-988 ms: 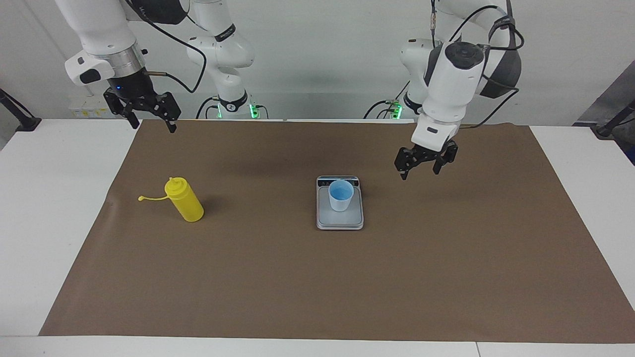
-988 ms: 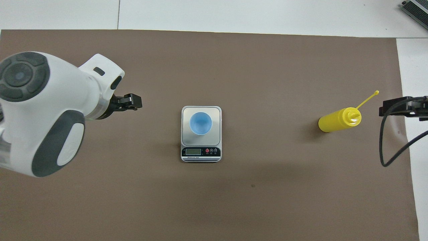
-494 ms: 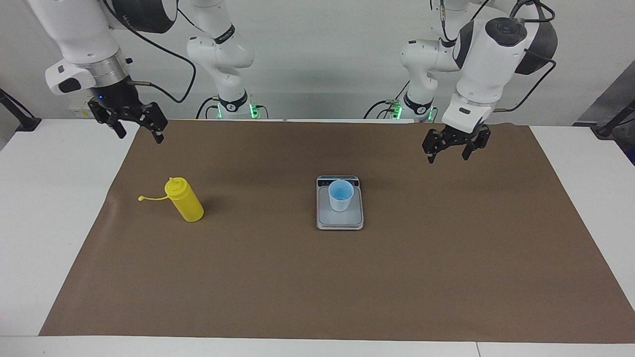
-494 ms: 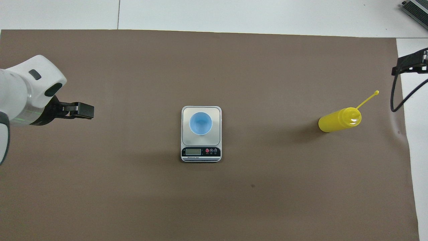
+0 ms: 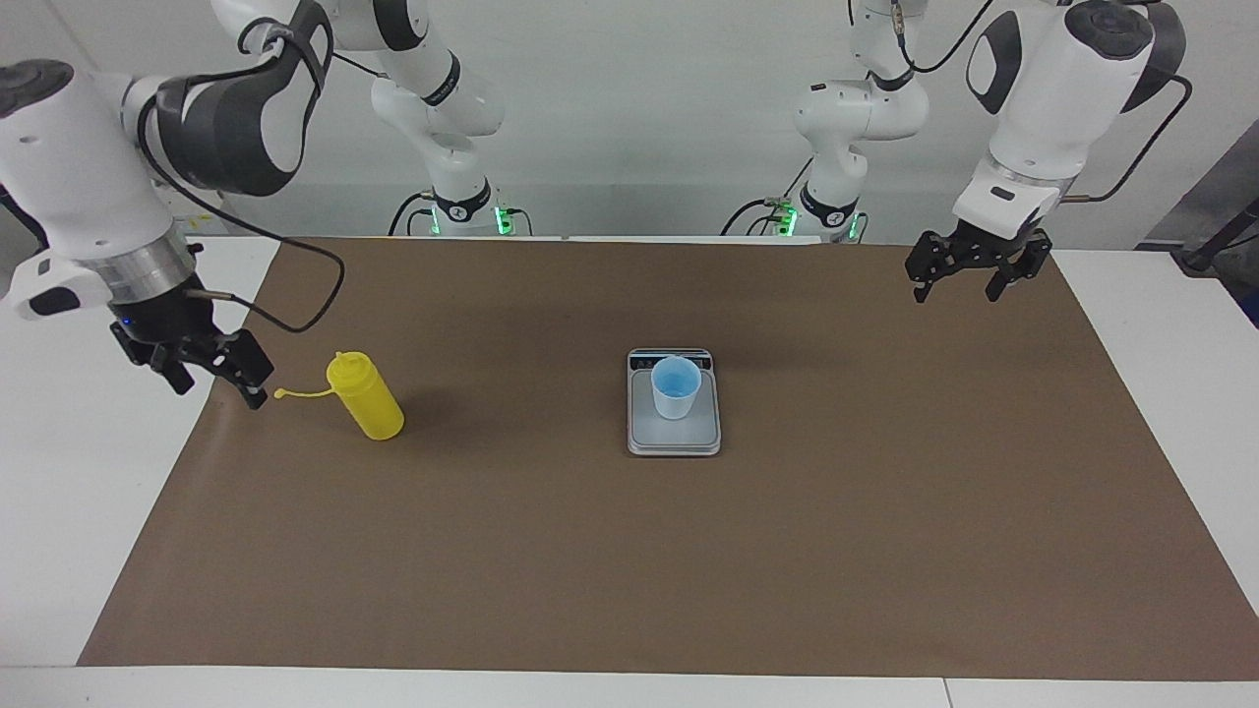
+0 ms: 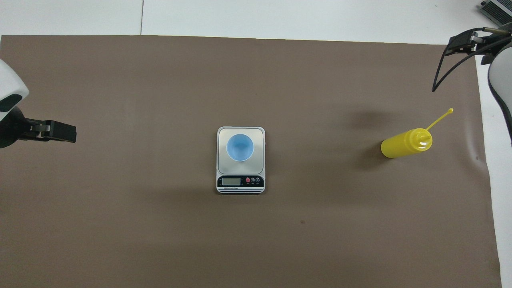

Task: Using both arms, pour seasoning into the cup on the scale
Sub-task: 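Lower the right gripper onto the yellow squeeze bottle and grasp it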

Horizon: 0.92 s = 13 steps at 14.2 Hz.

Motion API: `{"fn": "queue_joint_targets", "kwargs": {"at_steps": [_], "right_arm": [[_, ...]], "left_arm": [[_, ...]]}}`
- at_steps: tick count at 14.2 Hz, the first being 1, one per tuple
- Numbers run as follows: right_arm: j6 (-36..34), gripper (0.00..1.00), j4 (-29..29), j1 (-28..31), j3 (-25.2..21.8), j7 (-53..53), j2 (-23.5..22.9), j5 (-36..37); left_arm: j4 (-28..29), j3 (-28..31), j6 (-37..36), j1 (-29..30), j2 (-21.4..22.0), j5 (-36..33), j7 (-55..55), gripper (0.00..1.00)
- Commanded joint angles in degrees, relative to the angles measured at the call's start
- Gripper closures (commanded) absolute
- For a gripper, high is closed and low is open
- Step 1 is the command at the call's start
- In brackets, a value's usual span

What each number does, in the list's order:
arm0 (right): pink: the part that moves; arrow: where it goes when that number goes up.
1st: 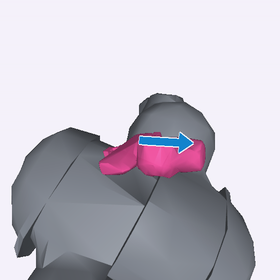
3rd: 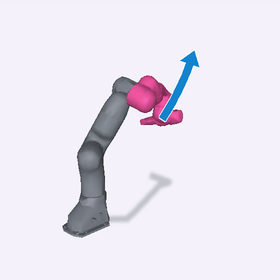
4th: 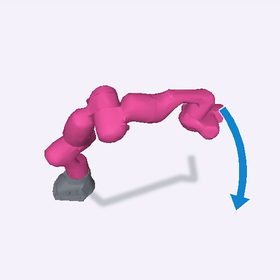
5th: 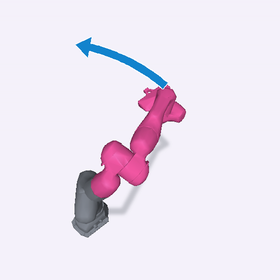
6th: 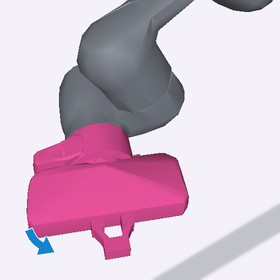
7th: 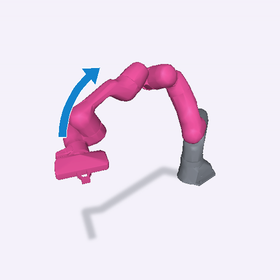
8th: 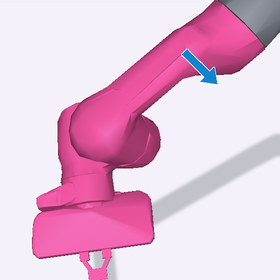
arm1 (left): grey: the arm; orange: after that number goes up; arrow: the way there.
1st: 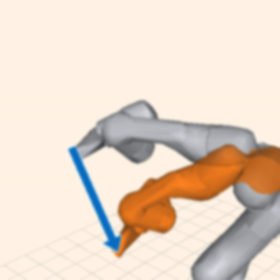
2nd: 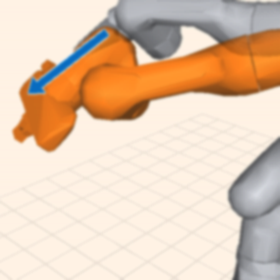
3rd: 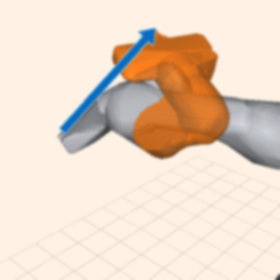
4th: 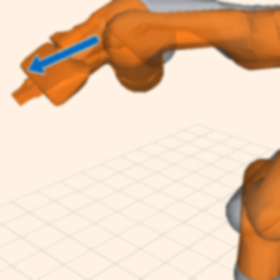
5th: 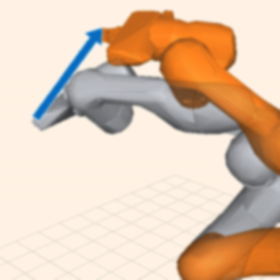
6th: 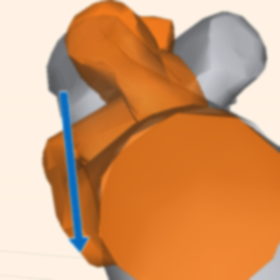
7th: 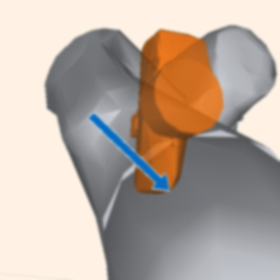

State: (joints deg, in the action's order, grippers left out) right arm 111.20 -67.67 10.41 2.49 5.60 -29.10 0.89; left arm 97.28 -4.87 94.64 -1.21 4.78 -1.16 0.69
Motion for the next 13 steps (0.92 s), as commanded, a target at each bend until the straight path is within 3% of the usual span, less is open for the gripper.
{"fn": "queue_joint_targets", "kwargs": {"at_steps": [1,6,11,13], "right_arm": [[1.11,0.0,0.71,0.67,0.5,2.82,-2.02,-0.97],[1.65,0.0,0.87,3.65,0.5,5.47,-8.52,-7.37],[-10.02,0.0,0.35,4.71,0.5,19.59,-7.73,-9.84],[-12.84,0.0,-1.84,6.81,0.5,25.13,-6.86,-14.32]], "left_arm": [[-0.07,-0.4,-1.38,0.51,-0.04,1.33,-1.21,0.0],[-0.6,-0.14,-1.21,1.3,-0.04,2.38,-1.04,0.0],[-5.6,0.12,-4.72,2.27,-0.83,3.97,-1.65,0.0],[-4.65,0.12,-4.11,2.27,-0.57,3.88,-1.83,0.0]]}}
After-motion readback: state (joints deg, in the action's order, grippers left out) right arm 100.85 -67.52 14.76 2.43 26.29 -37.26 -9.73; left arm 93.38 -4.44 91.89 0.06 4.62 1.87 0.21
